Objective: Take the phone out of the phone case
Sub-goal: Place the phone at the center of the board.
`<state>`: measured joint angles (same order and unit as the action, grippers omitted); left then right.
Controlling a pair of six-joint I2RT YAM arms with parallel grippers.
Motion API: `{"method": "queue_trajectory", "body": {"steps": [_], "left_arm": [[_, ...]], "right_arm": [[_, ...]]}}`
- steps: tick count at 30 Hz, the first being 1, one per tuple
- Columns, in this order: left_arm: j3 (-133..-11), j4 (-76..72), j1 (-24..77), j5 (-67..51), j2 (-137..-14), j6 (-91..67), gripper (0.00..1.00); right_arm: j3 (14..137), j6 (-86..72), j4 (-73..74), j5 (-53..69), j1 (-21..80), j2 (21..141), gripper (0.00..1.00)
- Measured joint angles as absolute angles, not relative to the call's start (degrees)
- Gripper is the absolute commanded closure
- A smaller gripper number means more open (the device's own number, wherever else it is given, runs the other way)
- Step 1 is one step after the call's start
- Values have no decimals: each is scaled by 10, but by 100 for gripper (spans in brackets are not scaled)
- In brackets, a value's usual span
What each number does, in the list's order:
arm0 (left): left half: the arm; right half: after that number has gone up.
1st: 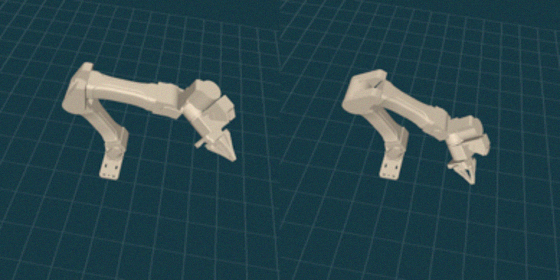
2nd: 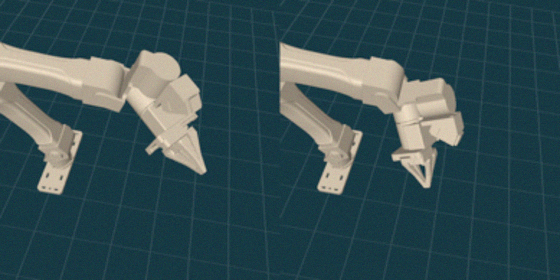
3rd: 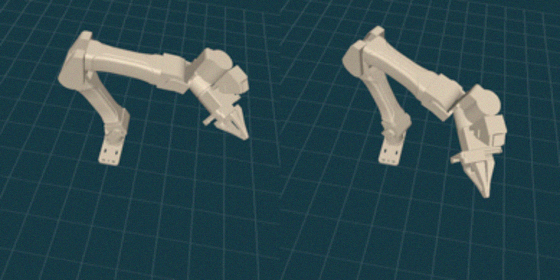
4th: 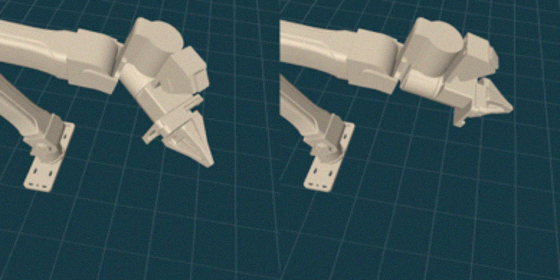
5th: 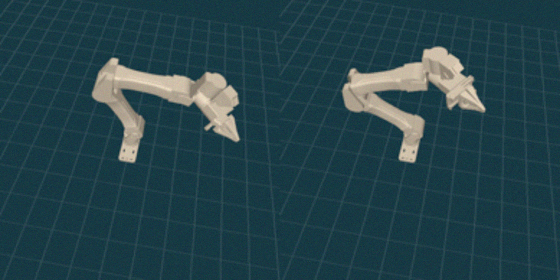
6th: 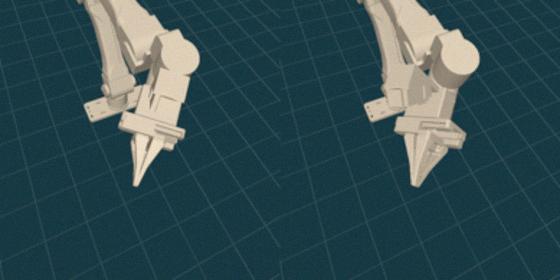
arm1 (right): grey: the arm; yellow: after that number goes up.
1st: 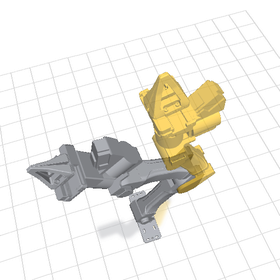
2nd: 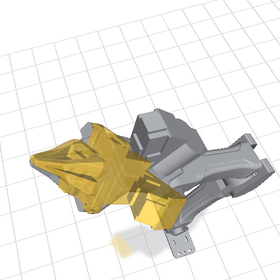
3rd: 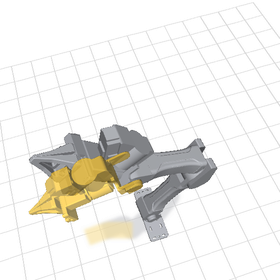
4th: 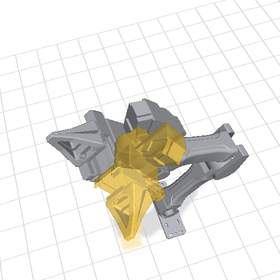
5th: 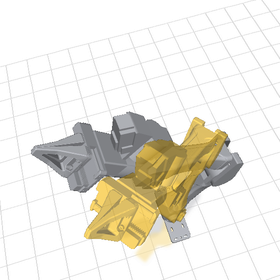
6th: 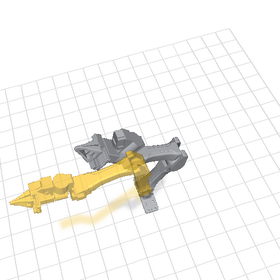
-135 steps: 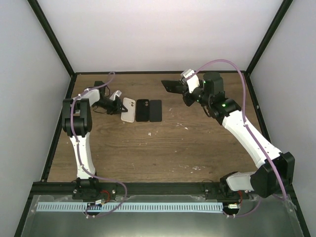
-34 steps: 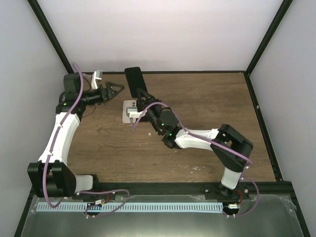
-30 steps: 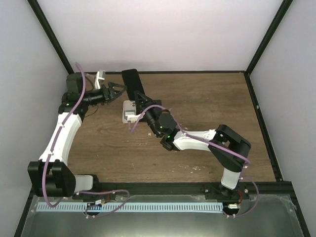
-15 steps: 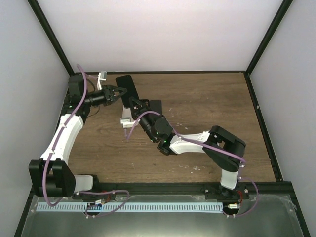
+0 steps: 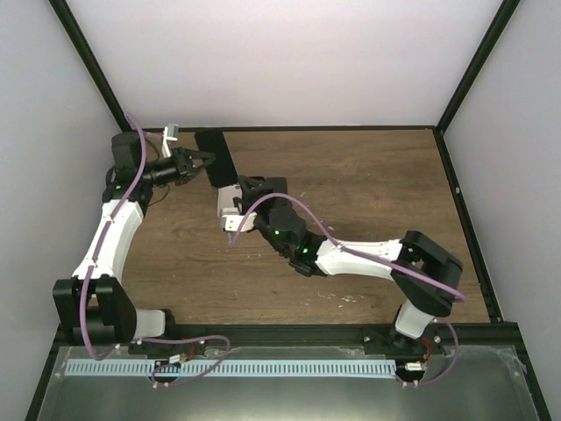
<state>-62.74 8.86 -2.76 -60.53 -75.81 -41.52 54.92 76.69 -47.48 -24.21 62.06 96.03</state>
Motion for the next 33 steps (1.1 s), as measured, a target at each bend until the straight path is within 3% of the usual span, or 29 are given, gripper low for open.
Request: {"method": "queue_trajectory", "body": {"steps": [7,14,25,33], "left_arm": [[-646,91,-38,-608,-758,-363,100],[-644,72,-39,-621,-753,-331,100],[-605,-72,-9,-651,-712,-381,100],[-605,-146,21,-654,-705,-415,100]], "right_arm": [[613,556,-199,-167,602,927,17],[702,361,-1,25,508,885,22],[757,36,36,398,359,866,31],[736,-184,-63,563,345,876,41]]}}
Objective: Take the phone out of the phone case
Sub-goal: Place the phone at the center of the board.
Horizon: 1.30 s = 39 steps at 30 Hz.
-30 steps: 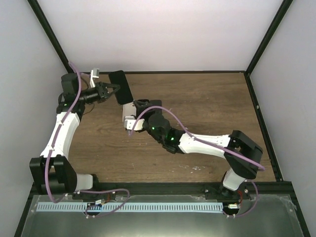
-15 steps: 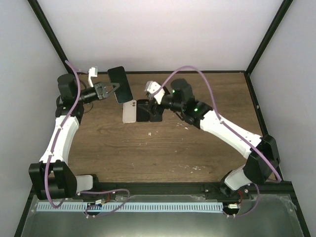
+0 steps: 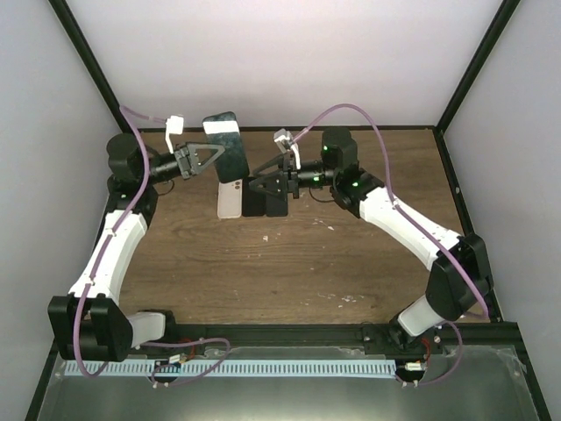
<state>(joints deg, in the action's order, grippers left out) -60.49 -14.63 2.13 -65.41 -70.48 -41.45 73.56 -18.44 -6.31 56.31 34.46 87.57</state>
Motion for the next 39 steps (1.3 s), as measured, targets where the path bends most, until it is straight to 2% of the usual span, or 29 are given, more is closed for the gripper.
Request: {"method": "queue_trajectory", "body": {"steps": [10,20,27,29,34,37,38,39], "left_arm": [[-591,-229,36,-655,-704,-465,100],[-578,-250,48,-654,-703,-480,100],[-575,-251,60,-652,-703,-477,99],[-575,-243,60,-653,-703,-478,87],[-575,-222,60,-636,-701,-456,52],[-576,-194,60,-622,-700,-435,28],[-577,-183,60,-617,-700,-425,17],[-578,-169,60,-611,-700,-416,2]], "right_arm": [[733,-312,-143,590,345,903,56],[733,-379,-187,594,345,916,77],[733,-402,-199,593,344,920,97],[733,-403,-205,600,343,921,99],[726,-421,-214,602,337,921,99],[710,-429,-215,599,328,921,99],[702,-431,-215,596,323,921,99],[696,-432,-213,595,321,921,99]]}}
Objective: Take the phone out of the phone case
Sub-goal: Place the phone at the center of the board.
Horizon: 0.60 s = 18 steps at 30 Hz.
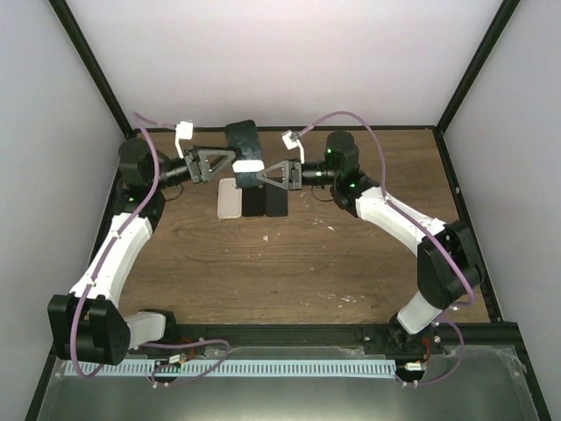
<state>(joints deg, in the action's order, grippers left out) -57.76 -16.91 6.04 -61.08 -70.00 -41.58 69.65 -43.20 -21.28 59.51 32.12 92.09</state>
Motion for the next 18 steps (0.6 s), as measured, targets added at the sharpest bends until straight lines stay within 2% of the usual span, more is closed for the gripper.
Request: {"method": "queue_trajectory", "body": {"steps": [8,18], "left_arm": [[-581,-83,42,-555,-700,-367,0],[-581,-69,37,-535,-700,-354,0]], "right_arm": [[646,-401,-169,575,268,920,99],[623,-322,-68,550,183,962,99]]}}
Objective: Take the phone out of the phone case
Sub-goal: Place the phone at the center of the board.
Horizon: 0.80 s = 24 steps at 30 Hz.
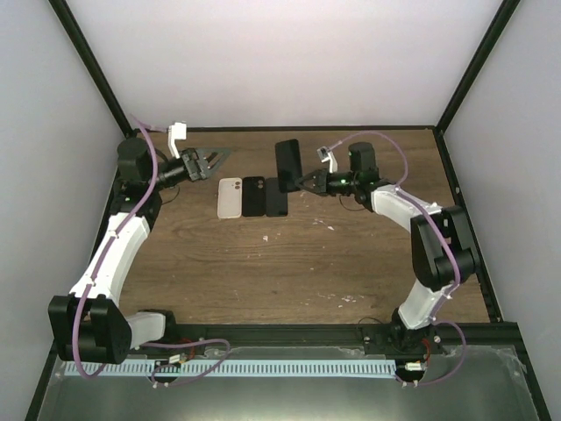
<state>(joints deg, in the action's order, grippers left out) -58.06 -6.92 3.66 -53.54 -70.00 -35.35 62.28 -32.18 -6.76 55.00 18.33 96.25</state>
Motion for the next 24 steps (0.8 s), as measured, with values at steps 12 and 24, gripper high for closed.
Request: {"method": "queue_trajectory", "body": {"steps": [12,24], "left_arm": [[-581,-65,36,-529,-702,-344,0],[-581,-67,36,-528,-710,-345,0]], "right_arm": [[636,-255,52,508,128,1074,99],[669,-247,85,510,124,1146,99]]}}
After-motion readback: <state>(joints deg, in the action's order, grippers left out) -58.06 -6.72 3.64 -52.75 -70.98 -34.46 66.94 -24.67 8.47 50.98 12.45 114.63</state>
